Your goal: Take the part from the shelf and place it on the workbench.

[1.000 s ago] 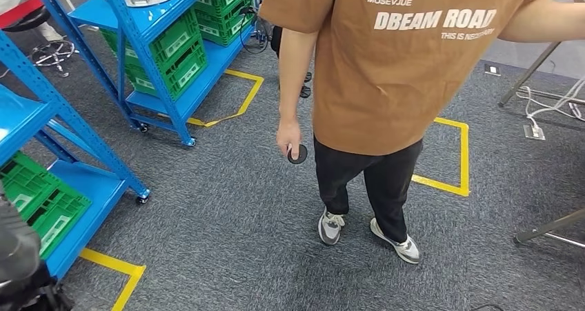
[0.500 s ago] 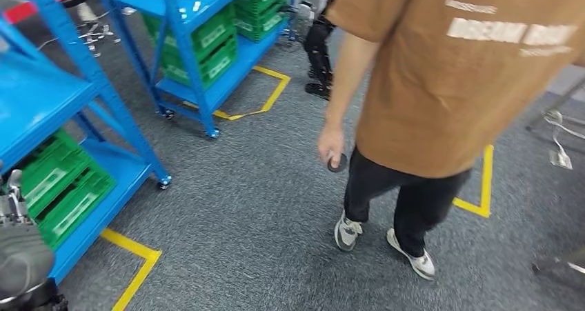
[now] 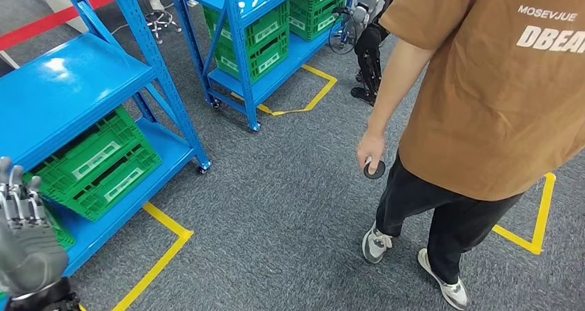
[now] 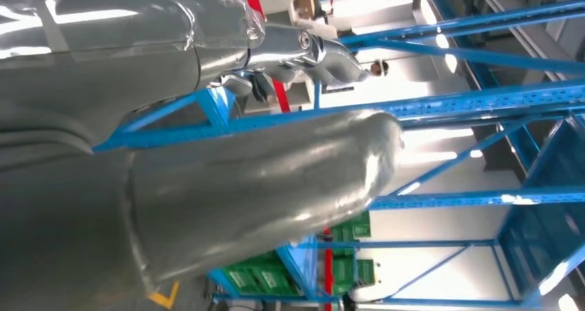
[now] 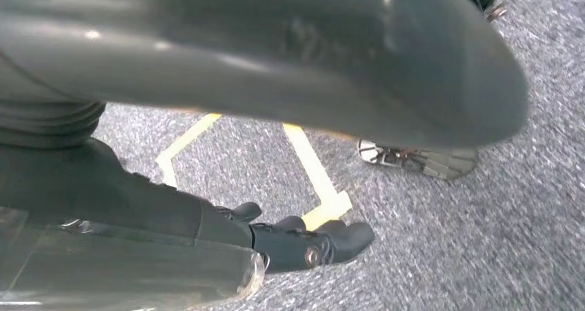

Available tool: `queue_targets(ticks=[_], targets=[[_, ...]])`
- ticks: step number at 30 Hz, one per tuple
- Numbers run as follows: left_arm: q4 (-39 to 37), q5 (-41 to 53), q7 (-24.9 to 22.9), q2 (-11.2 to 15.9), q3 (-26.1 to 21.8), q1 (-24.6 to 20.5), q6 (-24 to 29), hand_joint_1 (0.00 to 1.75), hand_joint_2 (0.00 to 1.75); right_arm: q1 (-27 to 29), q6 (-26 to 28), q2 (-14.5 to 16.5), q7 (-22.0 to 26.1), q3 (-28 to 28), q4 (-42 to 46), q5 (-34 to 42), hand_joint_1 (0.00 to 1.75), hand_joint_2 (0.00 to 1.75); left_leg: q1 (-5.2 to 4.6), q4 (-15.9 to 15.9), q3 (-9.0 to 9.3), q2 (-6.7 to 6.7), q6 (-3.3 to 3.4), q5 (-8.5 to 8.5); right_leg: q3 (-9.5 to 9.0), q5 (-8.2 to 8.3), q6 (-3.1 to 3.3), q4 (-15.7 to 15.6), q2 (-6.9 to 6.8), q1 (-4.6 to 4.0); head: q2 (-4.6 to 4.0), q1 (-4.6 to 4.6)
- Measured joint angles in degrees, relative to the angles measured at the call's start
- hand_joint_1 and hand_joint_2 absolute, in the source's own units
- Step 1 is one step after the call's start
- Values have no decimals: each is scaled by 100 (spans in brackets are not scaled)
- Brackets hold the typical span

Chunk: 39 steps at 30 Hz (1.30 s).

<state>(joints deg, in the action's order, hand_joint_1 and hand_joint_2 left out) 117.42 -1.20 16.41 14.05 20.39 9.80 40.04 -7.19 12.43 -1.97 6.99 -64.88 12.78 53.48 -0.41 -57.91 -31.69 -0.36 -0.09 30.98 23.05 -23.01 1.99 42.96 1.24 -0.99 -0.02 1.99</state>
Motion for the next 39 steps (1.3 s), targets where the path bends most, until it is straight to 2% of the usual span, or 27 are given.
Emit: queue_targets(ticks=[1,2,3,4,5,7,9,11,13,14,16,17,18,19,20,23,25,26,28,29,31,32,33,34,36,38,39], targets=[[-13,2,-21,-4,-26,-4,0,0,0,15,-1,-1,13,8,-2,3,0,0,19,-483,-219,26,-26,219,8,4,4,1,-45,2,1,-34],[-25,6,-41,-7,-45,-2,0,0,0,28,-2,-1,22,11,-5,4,0,0,36,-822,-372,31,-48,334,11,1,2,2,-85,5,0,-58],[-37,11,-60,-10,-68,-1,0,0,0,34,-2,-1,31,13,-8,5,0,0,51,-932,-420,36,-67,322,9,-7,-6,5,-123,11,0,-79],[-47,15,-71,-14,-95,-1,0,0,0,33,-3,-1,34,14,-10,7,0,0,60,-767,-334,57,-84,183,-1,-19,-20,9,-153,20,1,-94],[-53,18,-75,-16,-120,-2,0,0,0,29,-3,0,37,16,-12,9,0,0,67,-389,-136,120,-98,-32,-20,-38,-42,17,-176,32,0,-108],[-57,21,-78,-21,-158,-12,0,0,0,25,-3,-1,38,24,-14,10,0,0,88,529,344,422,-130,-441,-63,-96,-106,53,-206,38,0,-161],[-62,25,-92,-28,-185,-25,0,0,0,31,-3,-3,38,45,-17,10,0,0,97,1034,589,561,-103,-586,-80,-149,-165,97,-257,38,-1,-189],[-71,26,-123,-35,-231,-29,0,0,0,37,-4,-1,29,66,-20,10,0,0,83,1151,626,406,-17,-607,-88,-180,-210,105,-340,65,-1,-180],[-74,19,-147,-38,-276,-29,2,0,0,39,-7,2,3,69,-25,7,0,0,83,1207,649,274,66,-650,-11,-376,-268,322,-315,88,0,-163],[-74,5,-149,-39,-291,-24,3,0,0,43,-8,5,-13,69,-26,5,0,0,92,1237,663,208,104,-676,128,-586,-300,657,-270,96,1,-145],[-75,-46,-129,-50,-318,7,5,0,0,57,-10,18,-32,69,-28,3,0,0,91,1263,666,80,146,-706,562,-1067,-341,1647,-198,107,1,-89],[-77,-78,-112,-58,-333,33,5,0,0,66,-10,26,-37,69,-28,3,0,0,87,1265,668,8,152,-711,760,-1208,-344,2067,-189,110,0,-60],[-78,-102,-96,-66,-354,58,6,0,0,72,-10,33,-41,69,-28,3,0,0,81,1264,675,-66,153,-712,869,-1226,-333,2276,-181,107,-1,-30],[-78,-121,-82,-72,-372,77,7,0,0,76,-10,38,-44,69,-29,3,0,0,77,1265,685,-142,152,-712,869,-1119,-306,2228,-168,100,0,-2],[-78,-133,-72,-77,-393,89,7,0,0,74,-10,40,-45,69,-31,3,0,0,73,1265,695,-220,149,-715,756,-902,-264,1917,-136,87,0,26],[-75,-145,-62,-89,-432,98,7,0,0,42,-10,33,-45,70,-36,-1,0,0,80,1269,697,-424,112,-732,209,-254,-76,578,150,2,0,78],[-77,-151,-58,-104,-439,122,7,0,0,19,-11,28,-44,71,-38,-8,0,0,56,1263,662,-535,74,-741,71,-111,29,202,272,-37,1,136],[-77,-156,-48,-110,-449,140,7,0,0,11,-12,34,-43,71,-38,-15,0,0,35,1261,636,-591,54,-745,57,-66,41,136,235,-23,0,149],[-75,-168,-8,-122,-475,174,7,0,0,-8,-20,46,-43,71,-42,-36,0,0,1,1105,533,-427,18,-614,43,-2,3,50,127,20,0,114],[-75,-174,16,-126,-490,179,7,0,0,-8,-28,51,-43,71,-44,-48,0,0,-4,831,399,-265,-4,-422,46,28,-11,16,68,33,-1,75],[-80,-184,46,-139,-509,186,5,0,0,11,-40,51,-47,71,-45,-64,0,0,7,-101,-26,10,-50,114,64,48,-6,-6,-28,33,-1,7],[-84,-188,53,-145,-520,190,5,0,0,24,-45,50,-49,71,-46,-66,0,0,18,-566,-234,37,-73,316,70,47,-2,-3,-79,33,-1,-23],[-88,-195,56,-151,-528,195,5,0,0,34,-49,49,-51,71,-48,-67,0,0,27,-845,-354,41,-89,393,71,41,-1,1,-126,32,0,-44],[-91,-202,60,-157,-538,198,5,0,0,35,-54,49,-51,71,-50,-69,0,0,35,-870,-355,47,-98,340,67,33,-4,6,-165,32,0,-62],[-91,-214,63,-165,-562,201,7,0,0,25,-73,51,-52,71,-56,-80,0,0,35,-198,6,144,-92,-62,35,7,-27,18,-227,35,0,-103],[-86,-218,68,-171,-576,195,6,0,0,19,-93,55,-57,70,-60,-100,0,0,31,731,491,394,-74,-459,-4,-36,-72,47,-269,14,-1,-172],[-84,-219,70,-173,-579,195,6,0,0,20,-100,56,-61,70,-61,-108,0,0,33,1025,640,466,-54,-551,-12,-57,-96,68,-295,1,0,-191]])
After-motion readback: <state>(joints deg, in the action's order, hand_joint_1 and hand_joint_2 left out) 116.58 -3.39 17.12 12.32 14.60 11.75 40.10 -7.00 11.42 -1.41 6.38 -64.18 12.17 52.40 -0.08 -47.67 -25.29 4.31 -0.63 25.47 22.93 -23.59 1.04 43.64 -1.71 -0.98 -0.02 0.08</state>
